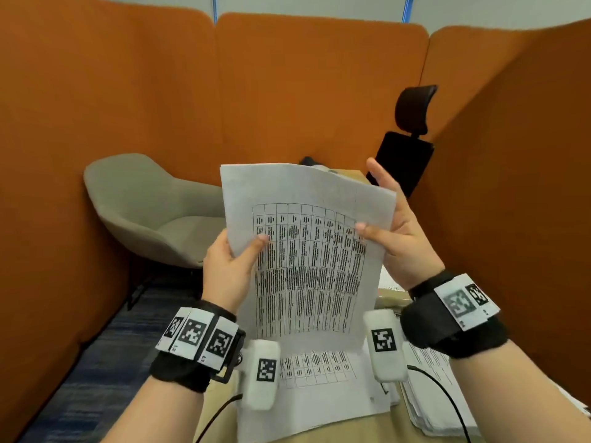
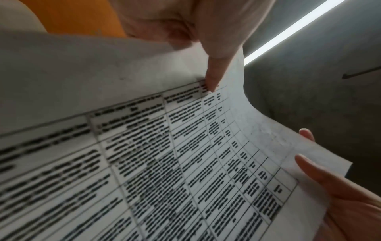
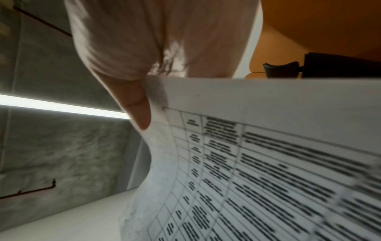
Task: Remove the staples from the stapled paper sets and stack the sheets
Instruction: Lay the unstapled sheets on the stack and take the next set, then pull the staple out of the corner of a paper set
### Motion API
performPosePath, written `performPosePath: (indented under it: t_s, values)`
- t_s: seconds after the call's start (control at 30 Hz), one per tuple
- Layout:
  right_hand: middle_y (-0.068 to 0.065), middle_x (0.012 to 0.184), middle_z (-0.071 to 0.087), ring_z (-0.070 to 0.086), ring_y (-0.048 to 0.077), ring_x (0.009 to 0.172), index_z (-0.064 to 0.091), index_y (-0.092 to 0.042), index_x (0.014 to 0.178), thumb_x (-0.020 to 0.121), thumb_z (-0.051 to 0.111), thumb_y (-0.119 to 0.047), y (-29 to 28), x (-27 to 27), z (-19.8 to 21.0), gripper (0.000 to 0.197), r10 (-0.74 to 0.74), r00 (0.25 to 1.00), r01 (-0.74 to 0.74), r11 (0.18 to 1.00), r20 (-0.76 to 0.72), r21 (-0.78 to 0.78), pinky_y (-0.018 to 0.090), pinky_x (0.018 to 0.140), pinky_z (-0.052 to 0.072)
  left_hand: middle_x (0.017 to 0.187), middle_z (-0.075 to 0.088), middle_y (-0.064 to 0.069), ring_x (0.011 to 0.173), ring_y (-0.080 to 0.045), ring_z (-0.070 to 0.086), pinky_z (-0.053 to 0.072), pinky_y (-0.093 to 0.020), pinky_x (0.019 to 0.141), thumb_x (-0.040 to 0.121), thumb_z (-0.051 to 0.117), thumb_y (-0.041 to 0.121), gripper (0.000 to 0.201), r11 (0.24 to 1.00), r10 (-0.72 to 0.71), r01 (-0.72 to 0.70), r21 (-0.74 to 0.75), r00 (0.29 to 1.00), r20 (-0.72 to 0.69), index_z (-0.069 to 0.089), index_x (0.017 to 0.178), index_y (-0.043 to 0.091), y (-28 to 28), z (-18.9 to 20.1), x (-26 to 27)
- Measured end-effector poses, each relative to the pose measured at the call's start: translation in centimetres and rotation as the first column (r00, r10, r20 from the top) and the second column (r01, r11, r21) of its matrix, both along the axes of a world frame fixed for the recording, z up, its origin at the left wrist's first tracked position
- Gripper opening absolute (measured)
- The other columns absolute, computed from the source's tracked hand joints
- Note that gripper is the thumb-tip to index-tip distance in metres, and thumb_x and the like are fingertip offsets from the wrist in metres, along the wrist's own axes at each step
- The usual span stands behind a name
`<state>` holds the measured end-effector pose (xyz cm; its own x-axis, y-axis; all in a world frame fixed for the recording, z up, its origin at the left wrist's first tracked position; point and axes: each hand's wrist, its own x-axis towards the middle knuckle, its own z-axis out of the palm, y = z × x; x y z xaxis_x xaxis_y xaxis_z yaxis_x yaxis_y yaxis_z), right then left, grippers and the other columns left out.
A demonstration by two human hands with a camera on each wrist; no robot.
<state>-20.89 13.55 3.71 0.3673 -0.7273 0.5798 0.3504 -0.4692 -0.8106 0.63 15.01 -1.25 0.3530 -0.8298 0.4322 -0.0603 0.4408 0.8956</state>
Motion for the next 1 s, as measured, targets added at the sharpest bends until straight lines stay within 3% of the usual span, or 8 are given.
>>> performPosePath:
  t_s: [0.13,0.23,0.27,0.47,0.6,0.67,0.83,1.0]
  values:
    - [0.003,0.117,0.06,0.059,0.019,0.107,0.067,-0.04,0.098,0.077,0.061,-0.005,-0.2,1.1,2.0,0.041,-0.101,0.994,0.093,0.982,-0.044,-0.161,0.034,0.083,0.053,0.096,0.068,0.007,0.097,-0.013,0.065,0.051,-0.034,0.091,0.088,0.06,0.013,0.015,1.0,-0.023,0.023,-0.012,1.0,-0.017,0.062,0.094,0.026,-0.4,1.2,0.3]
    - [0.016,0.115,0.062,0.057,0.026,0.115,0.067,-0.033,0.081,0.078,0.061,-0.01,-0.2,1.2,2.9,0.024,-0.157,0.988,0.155,0.966,0.006,-0.206,0.035,0.084,0.052,0.104,0.068,-0.001,0.103,-0.02,0.064,0.049,-0.038,0.093,0.088,0.06,0.013,0.015,0.997,-0.052,0.048,-0.058,0.997,-0.065,0.064,0.097,0.023,-0.1,2.1,0.7]
    - [0.012,0.112,0.065,0.058,0.025,0.115,0.066,-0.031,0.079,0.077,0.061,-0.011,-0.2,1.1,3.0,0.021,-0.166,0.986,0.17,0.964,0.036,-0.206,0.035,0.084,0.052,0.104,0.069,-0.002,0.102,-0.02,0.065,0.05,-0.037,0.092,0.086,0.061,0.013,0.014,0.996,-0.064,0.058,-0.074,0.995,-0.079,0.064,0.097,0.022,0.0,2.2,0.9]
    - [-0.014,0.088,0.061,0.06,0.006,0.085,0.062,-0.034,0.079,0.077,0.066,-0.003,-0.8,0.4,1.5,0.031,-0.422,0.906,0.416,0.878,0.029,-0.236,0.024,0.07,0.054,0.091,0.072,0.007,0.089,-0.008,0.068,0.055,-0.023,0.081,0.077,0.071,0.009,0.02,0.997,-0.079,0.078,-0.024,0.996,-0.049,0.067,0.094,0.018,0.4,0.7,1.0]
    - [-0.011,0.084,0.071,0.067,0.014,0.093,0.063,-0.017,0.08,0.079,0.066,0.006,-0.4,0.5,2.4,0.024,-0.412,0.909,0.416,0.882,0.065,-0.223,0.026,0.074,0.054,0.087,0.073,0.011,0.09,-0.008,0.068,0.054,-0.021,0.079,0.075,0.073,0.008,0.023,0.997,-0.079,0.078,-0.028,0.995,-0.053,0.066,0.091,0.022,0.2,0.5,1.2]
    - [-0.009,0.082,0.073,0.068,0.014,0.088,0.067,-0.012,0.081,0.077,0.068,0.006,-0.3,0.5,2.4,0.019,-0.449,0.89,0.456,0.867,0.083,-0.2,0.024,0.072,0.054,0.091,0.072,0.007,0.091,-0.009,0.068,0.054,-0.022,0.079,0.074,0.074,0.01,0.023,0.998,-0.058,0.057,-0.027,0.997,-0.048,0.066,0.092,0.022,-0.1,0.4,1.2]
    - [-0.014,0.072,0.071,0.064,0.004,0.075,0.071,-0.013,0.075,0.075,0.072,0.002,-1.1,0.5,1.9,0.015,-0.572,0.818,0.573,0.804,0.059,-0.158,0.02,0.07,0.051,0.093,0.07,0.007,0.087,-0.002,0.067,0.053,-0.017,0.079,0.075,0.073,0.01,0.021,0.997,-0.072,0.073,0.036,0.997,-0.031,0.066,0.091,0.021,0.0,-0.3,0.5]
    - [-0.008,0.08,0.07,0.062,0.006,0.078,0.069,-0.018,0.08,0.079,0.069,0.002,-1.4,0.5,1.0,0.021,-0.6,0.798,0.602,0.794,0.051,-0.083,0.02,0.071,0.051,0.083,0.067,0.013,0.074,0.009,0.065,0.05,-0.007,0.07,0.08,0.068,0.009,0.014,0.991,-0.11,0.113,0.067,0.993,-0.044,0.066,0.088,0.021,0.1,0.1,0.2]
